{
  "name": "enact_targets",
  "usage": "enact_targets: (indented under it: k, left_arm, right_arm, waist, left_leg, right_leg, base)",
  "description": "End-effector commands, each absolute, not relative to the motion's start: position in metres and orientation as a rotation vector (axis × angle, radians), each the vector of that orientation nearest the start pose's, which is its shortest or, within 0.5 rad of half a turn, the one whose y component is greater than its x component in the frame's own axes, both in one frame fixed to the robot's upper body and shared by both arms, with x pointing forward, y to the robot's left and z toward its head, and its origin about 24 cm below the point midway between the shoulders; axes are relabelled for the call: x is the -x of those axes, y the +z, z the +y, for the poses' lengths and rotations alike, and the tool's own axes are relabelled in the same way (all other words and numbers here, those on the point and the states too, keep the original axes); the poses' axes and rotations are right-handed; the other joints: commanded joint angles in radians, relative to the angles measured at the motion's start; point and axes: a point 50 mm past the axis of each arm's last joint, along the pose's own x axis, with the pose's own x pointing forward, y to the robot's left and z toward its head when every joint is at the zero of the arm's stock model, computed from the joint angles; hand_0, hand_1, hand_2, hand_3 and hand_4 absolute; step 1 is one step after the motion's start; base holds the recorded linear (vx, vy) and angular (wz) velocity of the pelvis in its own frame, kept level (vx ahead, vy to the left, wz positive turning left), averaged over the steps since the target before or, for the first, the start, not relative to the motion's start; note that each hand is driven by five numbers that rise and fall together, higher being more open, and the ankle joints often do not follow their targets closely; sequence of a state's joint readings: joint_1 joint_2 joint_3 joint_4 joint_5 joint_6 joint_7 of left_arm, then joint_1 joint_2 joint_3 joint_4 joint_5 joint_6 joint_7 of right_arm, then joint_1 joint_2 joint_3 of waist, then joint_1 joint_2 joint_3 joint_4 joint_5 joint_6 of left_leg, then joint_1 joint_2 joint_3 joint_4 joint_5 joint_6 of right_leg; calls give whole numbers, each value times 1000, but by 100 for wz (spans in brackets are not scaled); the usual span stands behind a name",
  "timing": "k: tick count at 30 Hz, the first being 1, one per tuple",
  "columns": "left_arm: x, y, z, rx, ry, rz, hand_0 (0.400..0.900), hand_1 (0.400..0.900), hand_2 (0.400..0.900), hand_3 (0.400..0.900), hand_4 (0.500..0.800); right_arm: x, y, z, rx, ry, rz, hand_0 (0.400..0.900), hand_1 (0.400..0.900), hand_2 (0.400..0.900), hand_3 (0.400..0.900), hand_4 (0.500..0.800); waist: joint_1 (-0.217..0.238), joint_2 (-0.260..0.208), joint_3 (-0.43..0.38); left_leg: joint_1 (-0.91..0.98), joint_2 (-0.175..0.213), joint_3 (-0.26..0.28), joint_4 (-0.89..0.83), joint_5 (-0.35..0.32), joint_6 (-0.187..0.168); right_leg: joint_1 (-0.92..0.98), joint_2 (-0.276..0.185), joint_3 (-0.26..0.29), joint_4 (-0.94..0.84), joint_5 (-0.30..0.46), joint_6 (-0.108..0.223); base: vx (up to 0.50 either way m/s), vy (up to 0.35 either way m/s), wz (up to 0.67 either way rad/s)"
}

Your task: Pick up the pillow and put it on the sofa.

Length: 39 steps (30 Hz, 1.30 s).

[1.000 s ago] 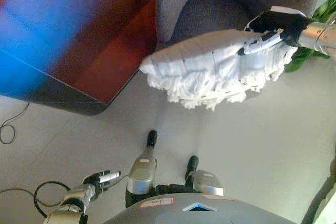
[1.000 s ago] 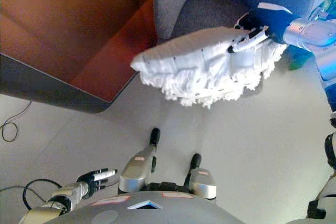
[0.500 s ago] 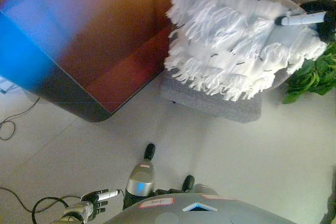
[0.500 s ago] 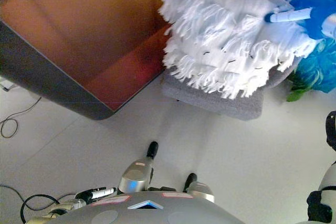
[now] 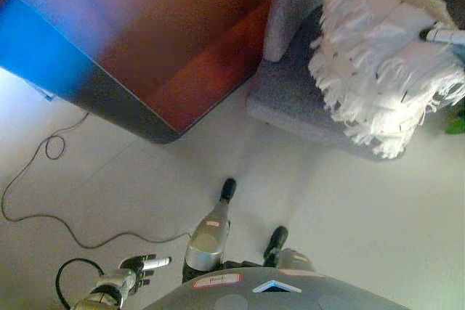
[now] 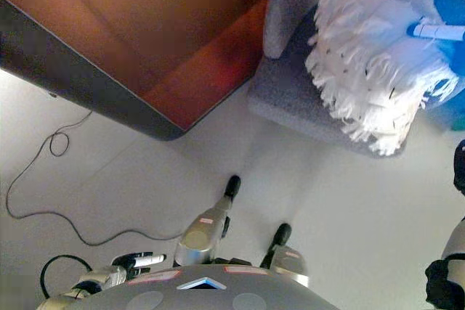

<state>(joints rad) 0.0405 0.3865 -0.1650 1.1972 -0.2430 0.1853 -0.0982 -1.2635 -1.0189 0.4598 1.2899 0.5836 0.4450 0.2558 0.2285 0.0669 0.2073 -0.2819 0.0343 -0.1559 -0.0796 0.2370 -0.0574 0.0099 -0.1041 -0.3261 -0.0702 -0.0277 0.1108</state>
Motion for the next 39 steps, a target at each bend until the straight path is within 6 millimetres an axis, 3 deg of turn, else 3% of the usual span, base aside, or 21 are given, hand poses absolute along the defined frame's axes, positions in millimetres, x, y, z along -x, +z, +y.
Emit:
enact_targets:
  k: [1, 9, 21, 30, 39]
  left_arm:
    - [-63, -146, 298, -189, 267, 1426, 900, 900, 900, 900, 800]
    - [-71, -140, 309, -159, 279, 1401, 900, 900, 900, 900, 800]
    - [-70, -136, 320, -156, 288, 1398, 900, 900, 900, 900, 800]
    - [-59, -131, 333, -184, 313, 1434, 900, 900, 900, 900, 800]
    - [-43, -132, 335, -218, 317, 1516, 900, 900, 900, 900, 800]
  right_arm:
    - [-340, 346, -376, 149, -400, -29, 900, 900, 900, 900, 800]
    - [-330, 354, -387, 194, -460, -33, 900, 900, 900, 900, 800]
    - [-314, 364, -401, 282, -566, -5, 900, 900, 900, 900, 800]
    - [-301, 363, -414, 317, -591, 47, 900, 900, 900, 900, 800]
    - [-265, 372, -442, 332, -682, 90, 900, 900, 900, 900, 800]
  waist:
    - [10, -15, 34]
    - [-11, -8, 57]
    - [-47, -51, 24]
    - [-83, -95, -36]
    - [-124, -143, -144]
  left_leg:
    - [77, 22, 50, -8, -119, -31]
    - [75, 25, 76, -8, -120, -34]
    - [119, 44, 112, -8, -132, -39]
    - [178, 64, 148, -8, -144, -46]
    - [267, 78, 179, -8, -171, -51]
  right_leg:
    - [-116, -76, 62, -4, 125, -3]
    - [-138, -89, 63, 9, 129, -1]
    - [-113, -78, 90, 9, 133, 6]
    - [-59, -55, 123, -8, 131, 6]
    - [14, -32, 153, -17, 117, 3]
  base:
    - [-137, 23, -9]
    - [-58, 19, -8]
    - [-5, -26, -9]
    - [3, -58, -18]
    - [53, -45, -19]
